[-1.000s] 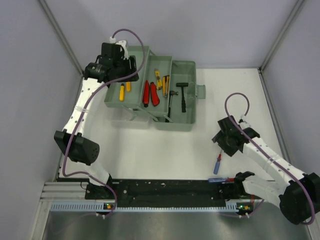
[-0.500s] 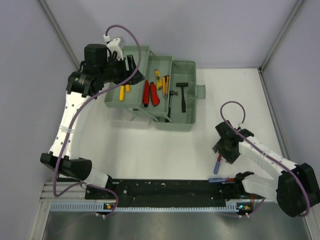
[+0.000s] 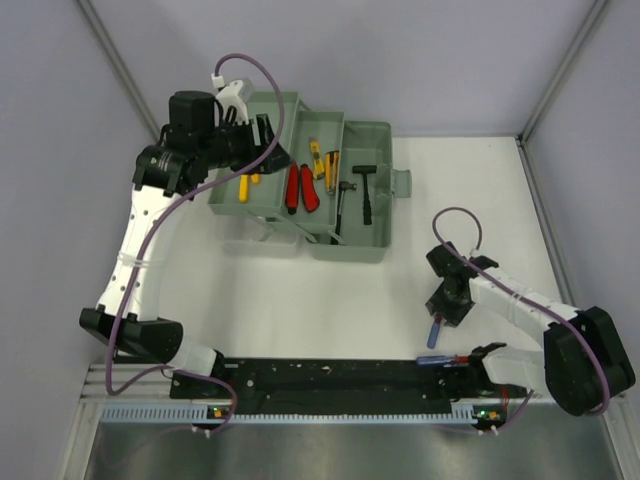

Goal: Pack the tool kit

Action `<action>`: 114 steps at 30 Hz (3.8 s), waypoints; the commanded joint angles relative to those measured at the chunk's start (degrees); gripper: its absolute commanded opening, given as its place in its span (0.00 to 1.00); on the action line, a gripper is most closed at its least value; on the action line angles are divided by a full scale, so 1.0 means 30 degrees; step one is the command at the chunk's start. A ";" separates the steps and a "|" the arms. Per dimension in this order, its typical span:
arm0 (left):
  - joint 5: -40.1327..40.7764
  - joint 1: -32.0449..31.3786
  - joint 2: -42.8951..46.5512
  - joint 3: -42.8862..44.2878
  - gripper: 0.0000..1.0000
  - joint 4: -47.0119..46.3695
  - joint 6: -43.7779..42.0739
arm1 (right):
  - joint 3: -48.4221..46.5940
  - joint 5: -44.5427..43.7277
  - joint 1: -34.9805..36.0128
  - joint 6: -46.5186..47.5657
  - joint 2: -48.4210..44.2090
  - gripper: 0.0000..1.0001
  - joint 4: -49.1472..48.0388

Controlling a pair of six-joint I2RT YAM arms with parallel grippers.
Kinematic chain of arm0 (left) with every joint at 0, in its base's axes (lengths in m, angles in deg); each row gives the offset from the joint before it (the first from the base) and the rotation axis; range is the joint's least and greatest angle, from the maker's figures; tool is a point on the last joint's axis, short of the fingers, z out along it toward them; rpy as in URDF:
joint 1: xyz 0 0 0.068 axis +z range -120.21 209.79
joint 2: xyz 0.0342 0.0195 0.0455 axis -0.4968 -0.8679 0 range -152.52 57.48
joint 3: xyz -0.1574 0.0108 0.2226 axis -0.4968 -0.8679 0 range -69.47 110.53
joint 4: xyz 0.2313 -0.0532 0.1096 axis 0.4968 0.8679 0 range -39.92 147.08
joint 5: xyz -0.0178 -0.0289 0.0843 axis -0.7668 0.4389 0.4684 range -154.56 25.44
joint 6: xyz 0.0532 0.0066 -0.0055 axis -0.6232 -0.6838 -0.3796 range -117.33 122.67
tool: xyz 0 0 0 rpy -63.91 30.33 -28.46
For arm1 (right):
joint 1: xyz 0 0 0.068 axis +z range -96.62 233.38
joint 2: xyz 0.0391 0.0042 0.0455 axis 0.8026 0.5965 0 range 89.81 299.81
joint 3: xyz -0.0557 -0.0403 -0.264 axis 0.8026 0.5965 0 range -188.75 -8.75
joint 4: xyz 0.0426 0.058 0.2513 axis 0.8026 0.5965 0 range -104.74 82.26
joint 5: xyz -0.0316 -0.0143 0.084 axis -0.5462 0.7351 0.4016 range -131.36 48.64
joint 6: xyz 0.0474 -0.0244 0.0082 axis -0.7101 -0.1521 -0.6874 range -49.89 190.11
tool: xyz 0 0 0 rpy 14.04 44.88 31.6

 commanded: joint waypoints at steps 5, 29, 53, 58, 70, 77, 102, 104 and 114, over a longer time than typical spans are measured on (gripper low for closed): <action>-0.1510 0.0058 0.0916 -0.0252 0.67 -0.1003 0.0202 | 0.0289 0.0004 -0.0159 0.0371 0.0343 0.28 -0.0789; -0.7930 -0.6092 0.0360 -0.7019 0.68 -1.0611 0.5328 | -0.8877 0.2518 -0.0159 0.4061 -0.4928 0.00 -0.1490; -0.7695 -0.9640 -0.1663 -0.7079 0.59 -1.2253 0.5094 | -0.7974 0.9642 -0.0129 0.1515 -0.6980 0.00 -1.2508; -0.7461 -0.9640 -0.1663 -0.6961 0.26 -1.2166 0.5006 | -0.7535 0.9730 -0.0158 0.1221 -0.6893 0.00 -1.2714; -0.2547 -0.9494 -0.1019 -0.5294 0.00 -0.7777 0.2021 | -0.7387 0.7304 -0.0130 0.1865 -0.7419 0.63 -1.0580; 0.3635 -0.8031 -0.1019 -0.2804 0.00 -0.3148 -0.0440 | -0.7710 0.5775 -0.0158 0.2129 -0.7772 0.63 -0.8555; 0.8772 -0.0294 -0.7666 0.2499 0.03 -0.0712 0.0054 | -0.4022 0.6888 -0.0188 -0.2028 -0.6041 0.45 -0.2462; 0.8829 -0.0207 -0.8135 0.2823 0.06 -0.0536 0.0288 | -0.3173 0.6713 -0.0188 -0.2672 -0.6422 0.45 -0.2169; 0.9385 -0.0001 -0.7963 0.3262 0.54 0.0080 0.0436 | -0.2026 0.5776 -0.0188 -0.3701 -0.7040 0.46 -0.0793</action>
